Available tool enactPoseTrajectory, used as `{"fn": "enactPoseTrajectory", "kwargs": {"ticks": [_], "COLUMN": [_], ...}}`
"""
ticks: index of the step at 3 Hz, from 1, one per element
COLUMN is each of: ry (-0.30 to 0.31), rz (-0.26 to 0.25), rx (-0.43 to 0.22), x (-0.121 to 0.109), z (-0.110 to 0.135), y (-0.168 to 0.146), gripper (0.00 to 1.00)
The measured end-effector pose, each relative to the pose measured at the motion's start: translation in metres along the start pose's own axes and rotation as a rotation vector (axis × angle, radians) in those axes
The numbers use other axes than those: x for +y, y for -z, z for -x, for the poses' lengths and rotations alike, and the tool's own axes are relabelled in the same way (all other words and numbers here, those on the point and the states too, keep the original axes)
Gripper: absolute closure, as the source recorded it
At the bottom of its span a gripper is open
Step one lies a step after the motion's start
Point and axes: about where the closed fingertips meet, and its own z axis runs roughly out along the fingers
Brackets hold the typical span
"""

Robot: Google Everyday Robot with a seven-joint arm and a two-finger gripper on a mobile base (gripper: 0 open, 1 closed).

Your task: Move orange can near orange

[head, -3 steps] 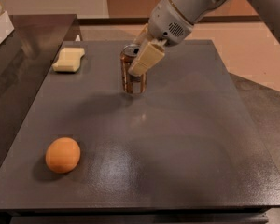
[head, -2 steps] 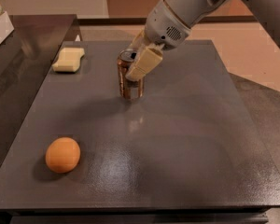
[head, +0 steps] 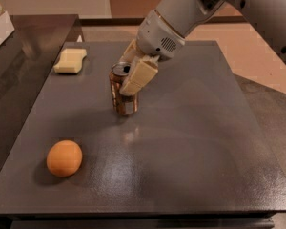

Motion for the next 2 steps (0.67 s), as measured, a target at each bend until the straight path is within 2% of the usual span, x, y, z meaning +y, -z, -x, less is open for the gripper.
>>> {"fn": "enactPoseTrajectory", "kwargs": {"ticks": [2], "ry": [0.059], "rz": [0.098], "rx": [-0.007], "x": [0.029], "z": [0.012], "y": [-0.032], "gripper": [1.0]}}
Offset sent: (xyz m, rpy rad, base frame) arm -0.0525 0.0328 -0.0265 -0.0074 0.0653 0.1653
